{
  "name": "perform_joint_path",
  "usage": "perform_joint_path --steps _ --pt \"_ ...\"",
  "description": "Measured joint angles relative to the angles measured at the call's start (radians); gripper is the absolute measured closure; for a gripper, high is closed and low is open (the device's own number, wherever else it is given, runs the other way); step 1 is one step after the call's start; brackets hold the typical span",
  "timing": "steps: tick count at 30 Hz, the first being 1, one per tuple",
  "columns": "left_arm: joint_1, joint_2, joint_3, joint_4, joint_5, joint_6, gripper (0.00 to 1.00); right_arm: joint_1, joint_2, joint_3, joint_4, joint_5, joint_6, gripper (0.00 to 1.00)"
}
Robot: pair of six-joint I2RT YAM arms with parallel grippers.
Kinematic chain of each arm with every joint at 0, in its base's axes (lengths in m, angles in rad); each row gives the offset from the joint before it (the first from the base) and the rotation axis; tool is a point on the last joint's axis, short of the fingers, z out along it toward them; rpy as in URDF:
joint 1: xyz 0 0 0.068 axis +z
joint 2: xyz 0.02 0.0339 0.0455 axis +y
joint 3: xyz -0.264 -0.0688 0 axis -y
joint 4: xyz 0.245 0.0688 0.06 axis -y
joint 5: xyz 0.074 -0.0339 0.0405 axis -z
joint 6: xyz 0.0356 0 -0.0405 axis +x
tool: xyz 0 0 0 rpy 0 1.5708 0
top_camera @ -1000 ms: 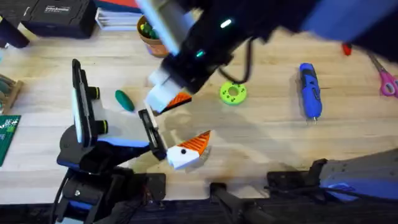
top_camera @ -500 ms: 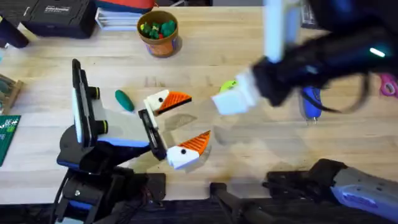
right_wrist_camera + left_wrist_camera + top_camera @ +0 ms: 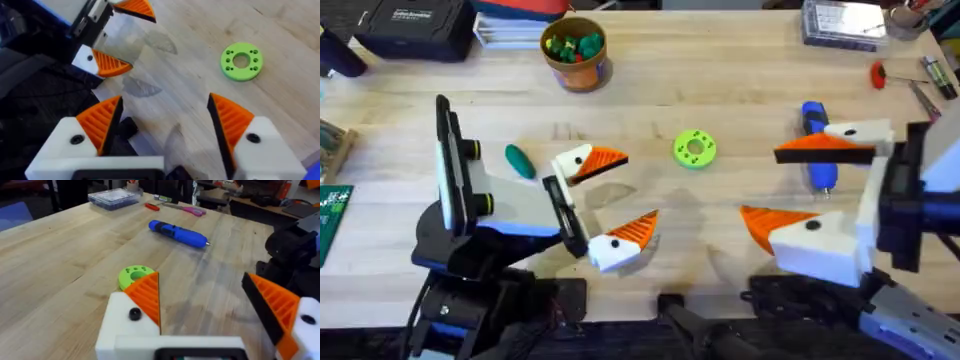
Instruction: Pick up the gripper from the table and insert it into the empty holder that is missing its gripper. Then pick up a screw, insert it into the mounting hole, and use the screwdriver to tighten it. Finally, clean up the table by picking up the vegetable and placing it into the bucket.
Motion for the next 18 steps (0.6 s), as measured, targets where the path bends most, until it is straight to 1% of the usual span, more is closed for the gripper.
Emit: perform_joint_path --steps 3,4,5,6,7,8,10,11,18 --pt "0.000 0.000 0.000 0.000 0.000 0.000 0.020 0.000 -0.004 0.000 -0.010 0.000 -0.023 0.009" --pt "0.000 0.000 0.000 0.000 0.000 0.001 0.063 0.000 -0.004 -0.001 -0.016 0.000 -0.029 0.009" --pt "0.000 0.000 0.000 0.000 0.000 0.000 0.198 0.000 -0.004 -0.003 -0.020 0.000 -0.033 0.009" --pt "0.000 0.000 0.000 0.000 0.000 0.003 0.310 0.000 -0.004 -0.003 -0.022 0.000 -0.036 0.008" --pt "0.000 0.000 0.000 0.000 0.001 0.004 0.461 0.000 -0.004 -0.003 -0.024 0.000 -0.037 0.008" --pt "0.000 0.000 0.000 0.000 0.001 0.004 0.637 0.000 -0.004 -0.004 -0.025 0.000 -0.040 0.008" --pt "0.000 0.000 0.000 0.000 0.001 0.005 0.921 0.000 -0.004 -0.004 -0.025 0.000 -0.041 0.008" --pt "0.000 0.000 0.000 0.000 0.001 0.008 0.978 0.000 -0.004 -0.005 -0.025 0.000 -0.041 0.008" --pt "0.000 0.000 0.000 0.000 0.001 0.007 0.987 0.000 -0.004 -0.005 -0.025 0.000 -0.044 0.008"
